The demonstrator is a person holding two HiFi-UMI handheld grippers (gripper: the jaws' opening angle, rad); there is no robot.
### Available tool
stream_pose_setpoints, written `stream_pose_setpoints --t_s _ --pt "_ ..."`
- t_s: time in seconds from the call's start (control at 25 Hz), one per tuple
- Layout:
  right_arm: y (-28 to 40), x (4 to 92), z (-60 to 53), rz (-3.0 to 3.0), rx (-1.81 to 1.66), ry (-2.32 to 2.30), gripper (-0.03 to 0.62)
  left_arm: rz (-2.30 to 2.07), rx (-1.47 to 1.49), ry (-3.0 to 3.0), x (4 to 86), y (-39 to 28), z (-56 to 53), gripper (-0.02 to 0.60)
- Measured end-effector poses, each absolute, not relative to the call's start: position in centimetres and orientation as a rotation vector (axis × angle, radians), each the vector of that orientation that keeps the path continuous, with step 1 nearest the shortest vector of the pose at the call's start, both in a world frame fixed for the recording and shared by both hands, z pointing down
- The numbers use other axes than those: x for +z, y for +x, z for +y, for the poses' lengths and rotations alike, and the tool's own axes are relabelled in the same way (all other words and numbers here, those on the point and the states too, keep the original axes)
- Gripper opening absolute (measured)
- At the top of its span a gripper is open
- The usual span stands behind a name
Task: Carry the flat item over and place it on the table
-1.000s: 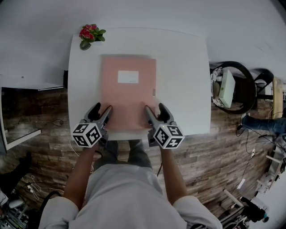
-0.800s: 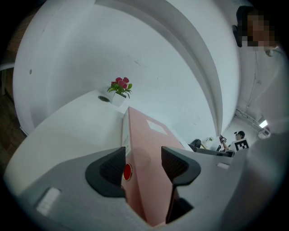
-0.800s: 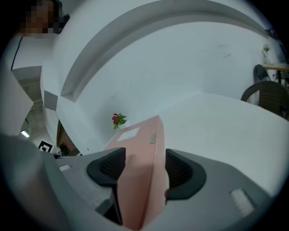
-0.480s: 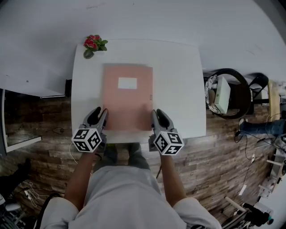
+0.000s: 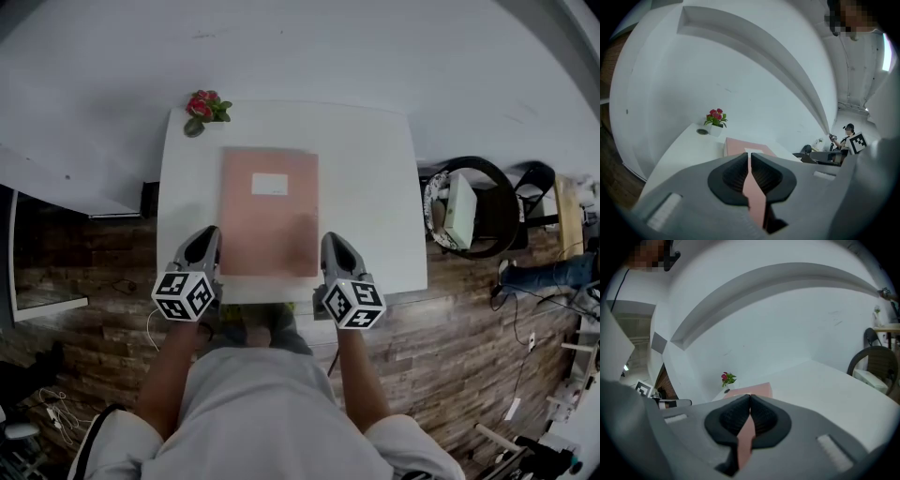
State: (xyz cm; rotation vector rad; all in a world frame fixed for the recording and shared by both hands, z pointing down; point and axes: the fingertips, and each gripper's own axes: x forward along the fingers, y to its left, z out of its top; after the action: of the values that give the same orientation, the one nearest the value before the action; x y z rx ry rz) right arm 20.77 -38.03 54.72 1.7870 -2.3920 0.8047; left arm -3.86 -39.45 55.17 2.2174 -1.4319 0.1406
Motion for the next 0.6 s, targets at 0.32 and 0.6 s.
stream_pose_setpoints --t_s 0.32,0.6 --pt "20.7 50.2 -38.2 -2.480 0.715 1.832 0.003 -1.476 0.096 2.299 51.2 -4.3 -39.6 0.006" --pt "21.5 47.0 -38.5 -2.474 0.571 1.854 0.003 -1.510 0.074 2.385 47.6 -4.7 -40.7 0.006"
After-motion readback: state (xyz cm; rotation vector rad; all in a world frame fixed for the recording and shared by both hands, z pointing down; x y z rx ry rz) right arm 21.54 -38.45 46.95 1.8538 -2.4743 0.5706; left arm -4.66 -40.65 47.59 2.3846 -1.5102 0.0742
